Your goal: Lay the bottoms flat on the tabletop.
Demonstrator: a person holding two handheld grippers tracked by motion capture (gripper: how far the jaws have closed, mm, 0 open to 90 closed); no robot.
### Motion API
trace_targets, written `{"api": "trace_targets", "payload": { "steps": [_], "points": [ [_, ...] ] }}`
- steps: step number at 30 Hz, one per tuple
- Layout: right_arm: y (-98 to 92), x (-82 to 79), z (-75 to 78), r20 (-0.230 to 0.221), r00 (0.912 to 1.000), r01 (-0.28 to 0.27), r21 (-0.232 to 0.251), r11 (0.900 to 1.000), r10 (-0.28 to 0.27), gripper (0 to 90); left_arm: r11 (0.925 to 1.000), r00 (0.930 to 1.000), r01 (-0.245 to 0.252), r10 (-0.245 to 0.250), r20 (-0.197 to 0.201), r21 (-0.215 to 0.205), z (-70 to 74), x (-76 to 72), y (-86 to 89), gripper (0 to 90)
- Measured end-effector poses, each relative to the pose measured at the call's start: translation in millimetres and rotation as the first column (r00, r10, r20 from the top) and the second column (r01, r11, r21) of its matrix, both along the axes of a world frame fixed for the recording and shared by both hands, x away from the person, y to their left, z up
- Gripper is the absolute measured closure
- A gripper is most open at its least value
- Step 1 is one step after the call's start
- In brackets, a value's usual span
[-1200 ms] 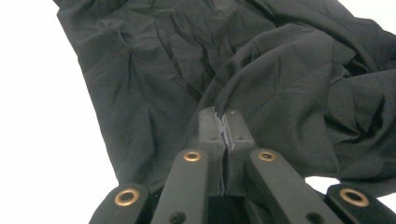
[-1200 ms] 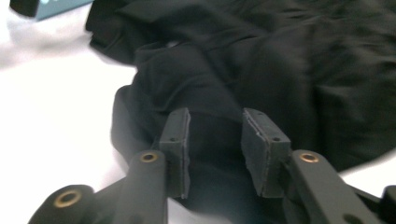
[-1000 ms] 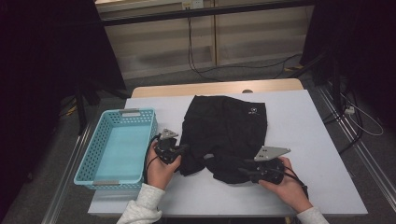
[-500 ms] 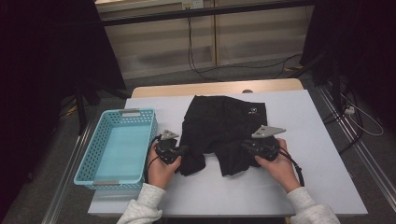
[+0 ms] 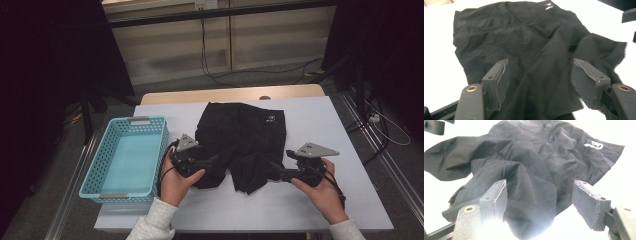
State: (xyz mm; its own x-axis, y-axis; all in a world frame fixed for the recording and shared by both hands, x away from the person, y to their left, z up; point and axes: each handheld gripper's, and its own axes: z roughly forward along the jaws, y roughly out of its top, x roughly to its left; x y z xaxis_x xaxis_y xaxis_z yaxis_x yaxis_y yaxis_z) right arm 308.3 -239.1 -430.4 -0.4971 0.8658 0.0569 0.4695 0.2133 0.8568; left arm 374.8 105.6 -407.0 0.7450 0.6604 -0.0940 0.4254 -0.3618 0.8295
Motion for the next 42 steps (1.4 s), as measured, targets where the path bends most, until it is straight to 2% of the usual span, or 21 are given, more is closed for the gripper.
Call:
{"api": "trace_targets", "payload": {
  "steps": [3, 4, 6, 8, 13, 15, 16, 17, 18, 20, 22, 25, 27, 28, 29, 31, 33, 37, 40, 41, 42],
  "points": [
    [-9.0, -9.1, -1.1, -0.007, 0.9996, 0.026, 0.004, 1.0, -0.026, 27.9, 0.9981, 0.9984, 0.056, -0.056, -0.009, 0.025, -4.3, -4.6, -14.7, 34.2],
    [-10.6, -11.0, -1.4, -0.009, 0.9994, 0.033, 0.008, 0.999, -0.033, 27.7, 0.9966, 0.9969, 0.076, -0.075, -0.023, 0.033, -8.1, -5.7, -20.4, 34.4],
    [-13.8, -15.5, -2.5, -0.012, 0.9991, 0.042, 0.007, 0.999, -0.041, 27.1, 0.9929, 0.9916, 0.116, -0.115, -0.06, 0.026, -17.3, -8.2, -32.0, 38.7],
    [-15.4, -19.1, -4.1, -0.015, 0.9991, 0.039, 0.002, 0.999, -0.039, 26.6, 0.9874, 0.9857, 0.151, -0.147, -0.083, 0.048, -27.1, -10.0, -43.7, 39.2],
    [-15.3, -24.4, -8.7, -0.018, 0.9992, 0.037, -0.015, 0.999, -0.037, 26.6, 0.9753, 0.9743, 0.198, -0.186, -0.128, 0.097, -45.4, -11.5, -64.3, 47.6],
    [-15.0, -26.2, -12.1, -0.027, 0.999, 0.036, -0.025, 0.999, -0.036, 27.1, 0.9743, 0.9724, 0.197, -0.181, -0.148, 0.108, -49.9, -13.0, -70.0, 54.4],
    [-15.0, -27.2, -13.7, -0.029, 0.9989, 0.037, -0.032, 0.999, -0.038, 27.1, 0.9707, 0.9682, 0.204, -0.181, -0.173, 0.127, -52.3, -13.6, -73.4, 59.8],
    [-15.4, -28.2, -15.4, -0.031, 0.9989, 0.035, -0.038, 0.999, -0.036, 27.8, 0.9724, 0.9691, 0.202, -0.181, -0.168, 0.117, -53.2, -13.8, -74.3, 67.3],
    [-15.7, -28.8, -16.2, -0.032, 0.9989, 0.033, -0.039, 0.999, -0.034, 28.9, 0.9771, 0.9701, 0.184, -0.163, -0.18, 0.107, -53.1, -13.8, -75.7, 71.4],
    [-16.9, -31.0, -17.2, -0.033, 0.9987, 0.037, -0.038, 0.999, -0.038, 30.2, 0.9772, 0.9657, 0.182, -0.157, -0.207, 0.109, -52.0, -13.1, -76.0, 87.3],
    [-18.0, -32.6, -17.6, -0.03, 0.9987, 0.039, -0.035, 0.999, -0.04, 33.3, 0.9786, 0.9622, 0.177, -0.149, -0.228, 0.105, -50.7, -12.6, -76.0, 88.8],
    [-16.3, -33.5, -17.8, -0.031, 0.9991, 0.027, -0.033, 0.999, -0.028, 37.2, 0.9847, 0.9521, 0.169, -0.152, -0.265, 0.042, -42.1, -9.6, -71.6, 89.4],
    [-12.4, -33.2, -18.2, -0.036, 0.9993, 0.005, -0.027, 1.0, -0.006, 39.3, 0.9878, 0.9527, 0.156, -0.152, -0.263, -0.005, -31.3, -6.9, -64.7, 89.5],
    [-10.1, -33.1, -18.3, -0.038, 0.9993, -0.008, -0.026, 1.0, 0.007, 41.0, 0.9908, 0.9583, 0.132, -0.135, -0.252, -0.031, -24.7, -5.0, -59.7, 89.5],
    [-5.6, -32.4, -19.1, -0.042, 0.9986, -0.034, -0.035, 0.999, 0.033, 43.5, 0.9899, 0.9571, 0.131, -0.141, -0.253, -0.054, -21.1, -2.9, -55.5, 89.5],
    [3.0, -29.8, -21.9, -0.053, 0.9955, -0.081, -0.049, 0.996, 0.078, 48.1, 0.9901, 0.9591, 0.11, -0.129, -0.252, -0.087, -15.3, 1.9, -45.6, 89.5],
    [10.5, -25.8, -25.6, -0.068, 0.9926, -0.105, -0.065, 0.992, 0.1, 52.4, 0.9918, 0.9652, 0.083, -0.104, -0.24, -0.097, -14.0, 5.0, -38.8, 89.5],
    [22.6, -11.6, -32.2, -0.094, 0.9887, -0.125, -0.085, 0.989, 0.116, 57.0, 0.9938, 0.9661, 0.029, -0.055, -0.252, -0.108, -17.1, 12.4, -25.0, 89.5],
    [25.0, -2.9, -35.4, -0.104, 0.9902, -0.104, -0.103, 0.989, 0.093, 57.2, 0.9946, 0.966, 0.002, -0.028, -0.257, -0.104, -20.3, 17.2, -15.2, 89.5],
    [24.6, 0.3, -37.1, -0.11, 0.991, -0.087, -0.109, 0.99, 0.075, 60.3, 0.9949, 0.9667, -0.009, -0.017, -0.255, -0.101, -21.5, 18.3, -13.2, 89.5],
    [24.0, 3.1, -39.0, -0.116, 0.9908, -0.084, -0.117, 0.99, 0.07, 68.6, 0.9954, 0.967, -0.019, -0.006, -0.255, -0.094, -22.7, 19.1, -11.4, 89.6]
  ]
}}
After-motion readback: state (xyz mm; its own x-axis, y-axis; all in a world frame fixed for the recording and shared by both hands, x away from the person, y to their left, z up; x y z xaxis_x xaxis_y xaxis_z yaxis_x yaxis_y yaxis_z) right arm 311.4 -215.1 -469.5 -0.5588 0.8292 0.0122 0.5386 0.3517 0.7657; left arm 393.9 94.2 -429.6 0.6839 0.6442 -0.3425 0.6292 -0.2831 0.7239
